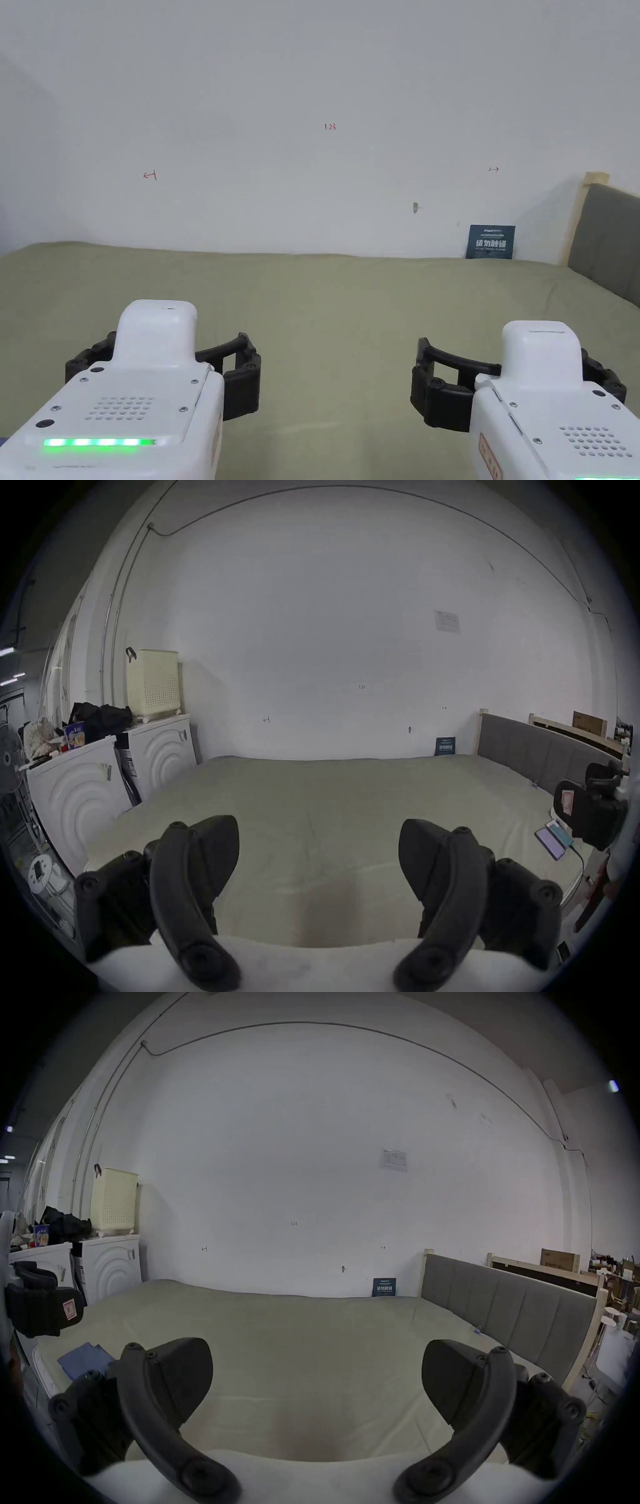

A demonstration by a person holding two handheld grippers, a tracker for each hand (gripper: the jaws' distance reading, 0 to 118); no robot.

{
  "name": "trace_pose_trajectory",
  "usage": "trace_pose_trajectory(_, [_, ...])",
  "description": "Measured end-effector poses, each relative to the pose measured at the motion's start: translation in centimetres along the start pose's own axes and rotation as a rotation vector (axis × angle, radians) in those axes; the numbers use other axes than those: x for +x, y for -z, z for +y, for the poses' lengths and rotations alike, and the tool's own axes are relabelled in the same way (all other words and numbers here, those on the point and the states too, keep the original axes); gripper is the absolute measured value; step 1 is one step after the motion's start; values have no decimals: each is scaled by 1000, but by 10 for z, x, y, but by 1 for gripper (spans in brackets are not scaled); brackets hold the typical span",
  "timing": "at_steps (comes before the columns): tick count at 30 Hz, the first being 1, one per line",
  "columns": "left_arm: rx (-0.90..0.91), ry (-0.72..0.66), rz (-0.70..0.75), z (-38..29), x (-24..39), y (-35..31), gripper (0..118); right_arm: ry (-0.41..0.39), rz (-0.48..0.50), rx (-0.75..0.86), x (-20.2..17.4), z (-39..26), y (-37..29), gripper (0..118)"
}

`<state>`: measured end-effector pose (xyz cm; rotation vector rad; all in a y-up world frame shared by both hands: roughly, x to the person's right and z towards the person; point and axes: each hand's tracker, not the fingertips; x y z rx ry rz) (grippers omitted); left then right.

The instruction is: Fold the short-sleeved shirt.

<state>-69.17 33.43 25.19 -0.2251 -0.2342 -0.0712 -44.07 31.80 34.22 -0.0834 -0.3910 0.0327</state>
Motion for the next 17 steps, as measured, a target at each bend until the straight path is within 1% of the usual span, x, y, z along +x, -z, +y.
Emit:
trace_pose_trajectory(4, [-47, 16, 25, 0, 5, 3, 100, 1, 4, -9, 1, -1, 2, 117])
trace_pose_trajectory(10, [-72, -4, 2, -2, 3, 3, 100, -3, 5, -32, 1, -3, 5, 117])
trace_pose_trajectory(13, [-68, 2, -4, -1, 3, 2, 100, 9, 16, -31, 1, -4, 5, 117])
trace_pose_trajectory(17, [-49, 28, 22, -1, 8, -1, 100, -3, 9, -29, 0, -3, 7, 117])
